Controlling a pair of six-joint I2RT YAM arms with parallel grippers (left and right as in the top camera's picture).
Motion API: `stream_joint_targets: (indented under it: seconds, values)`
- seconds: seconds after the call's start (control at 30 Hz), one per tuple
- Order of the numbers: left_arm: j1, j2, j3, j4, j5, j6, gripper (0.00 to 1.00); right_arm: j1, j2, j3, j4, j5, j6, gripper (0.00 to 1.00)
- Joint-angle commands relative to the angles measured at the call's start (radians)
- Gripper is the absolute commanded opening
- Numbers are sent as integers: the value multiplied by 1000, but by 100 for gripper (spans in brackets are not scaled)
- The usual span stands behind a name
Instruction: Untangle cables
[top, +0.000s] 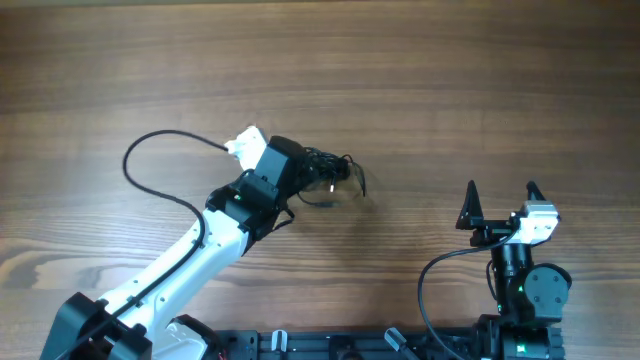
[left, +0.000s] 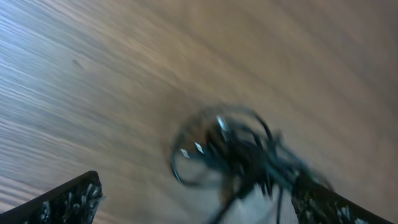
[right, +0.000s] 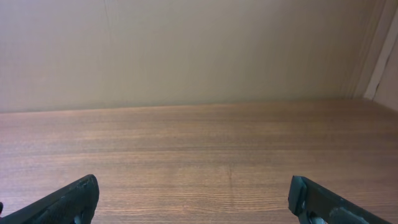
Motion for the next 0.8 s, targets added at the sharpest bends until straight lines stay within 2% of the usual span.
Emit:
stream_joint_targets:
  seconds: [0.0, 0.07, 0.1, 0.13, 0.2, 0.23, 0.33, 0.4, 0.47, 0.5, 0.53, 0.6, 0.63, 0.67, 0.7, 0.77]
  values:
    - [2, -5, 0, -16, 153, 85, 91, 2, 0, -1, 2, -8, -11, 100]
    - [-7, 24, -4, -17, 150, 114, 64, 2, 0, -1, 2, -8, -11, 100]
    - [-13, 45, -11, -16, 150, 130, 57, 2, 0, -1, 2, -8, -11, 100]
    - [-23, 84, -25, -16, 147, 129, 40, 2, 0, -1, 2, -8, -11, 100]
    - [-32, 140, -33, -31, 122, 138, 20, 2, 0, -1, 2, -8, -11, 100]
    - [-32, 169, -33, -49, 52, 227, 9, 2, 0, -1, 2, -8, -11, 100]
    - [-26, 150, -19, -102, -153, 315, 4, 2, 0, -1, 2, -8, -11, 100]
    - [-26, 112, 3, -148, -367, 315, 4, 2, 0, -1, 2, -8, -11, 100]
    - [-26, 62, 7, -127, -585, 314, 4, 2, 0, -1, 2, -8, -11, 100]
    - [-26, 48, 7, -104, -625, 314, 4, 2, 0, -1, 2, -8, -11, 100]
    - [-26, 39, 7, -72, -630, 314, 4, 2, 0, -1, 2, -8, -11, 100]
    - [-26, 42, 6, 0, -546, 303, 8, 2, 0, -1, 2, -8, -11, 100]
    - [-26, 51, 6, 36, -465, 303, 12, 2, 0, -1, 2, -8, -11, 100]
    - [-25, 58, 6, 57, -418, 303, 20, 2, 0, -1, 2, -8, -11, 100]
    - [-26, 69, 6, 81, -389, 303, 18, 2, 0, -1, 2, -8, -11, 100]
    - [-24, 85, 6, 97, -436, 303, 15, 2, 0, -1, 2, -8, -11, 100]
